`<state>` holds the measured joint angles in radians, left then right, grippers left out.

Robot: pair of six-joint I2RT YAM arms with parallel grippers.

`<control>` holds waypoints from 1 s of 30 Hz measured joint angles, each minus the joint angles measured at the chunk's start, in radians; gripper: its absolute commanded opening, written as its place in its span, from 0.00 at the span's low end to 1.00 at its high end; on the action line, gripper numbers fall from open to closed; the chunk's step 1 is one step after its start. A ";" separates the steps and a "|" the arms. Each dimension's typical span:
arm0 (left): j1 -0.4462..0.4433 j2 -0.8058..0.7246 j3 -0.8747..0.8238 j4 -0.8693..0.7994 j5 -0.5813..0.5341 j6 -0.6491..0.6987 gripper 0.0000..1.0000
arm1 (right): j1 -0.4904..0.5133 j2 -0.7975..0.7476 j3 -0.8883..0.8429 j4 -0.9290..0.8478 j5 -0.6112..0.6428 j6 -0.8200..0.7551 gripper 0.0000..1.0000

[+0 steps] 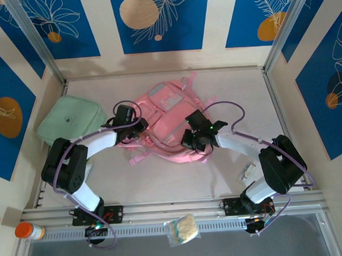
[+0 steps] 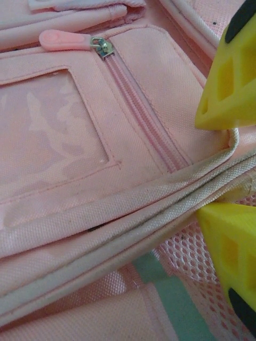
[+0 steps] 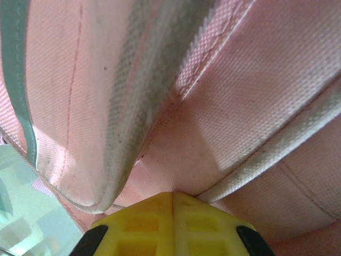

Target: Pack books, pencil case, and school supplies into a backpack

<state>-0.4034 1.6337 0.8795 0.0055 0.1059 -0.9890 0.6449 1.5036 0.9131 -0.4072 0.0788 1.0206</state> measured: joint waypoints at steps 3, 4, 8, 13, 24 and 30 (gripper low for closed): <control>-0.008 -0.004 -0.024 0.027 -0.014 -0.034 0.35 | -0.008 0.000 0.000 0.003 -0.001 -0.003 0.00; -0.009 -0.007 -0.034 0.038 -0.021 -0.045 0.34 | -0.010 0.000 0.000 0.004 -0.001 -0.003 0.00; -0.016 -0.029 -0.055 0.045 -0.045 -0.071 0.33 | -0.018 0.000 -0.001 0.006 -0.003 -0.009 0.00; -0.037 -0.050 -0.061 0.025 -0.089 -0.087 0.38 | -0.019 0.000 -0.010 0.023 -0.004 -0.011 0.00; -0.058 0.011 -0.019 -0.003 -0.126 -0.163 0.21 | -0.019 0.000 -0.011 0.027 -0.003 -0.020 0.00; -0.071 0.035 0.005 0.003 -0.140 -0.208 0.00 | -0.027 0.006 -0.010 0.027 -0.005 -0.038 0.00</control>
<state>-0.4740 1.6691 0.8845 0.0082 -0.0338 -1.1969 0.6182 1.5101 0.9028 -0.3805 0.0742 0.9825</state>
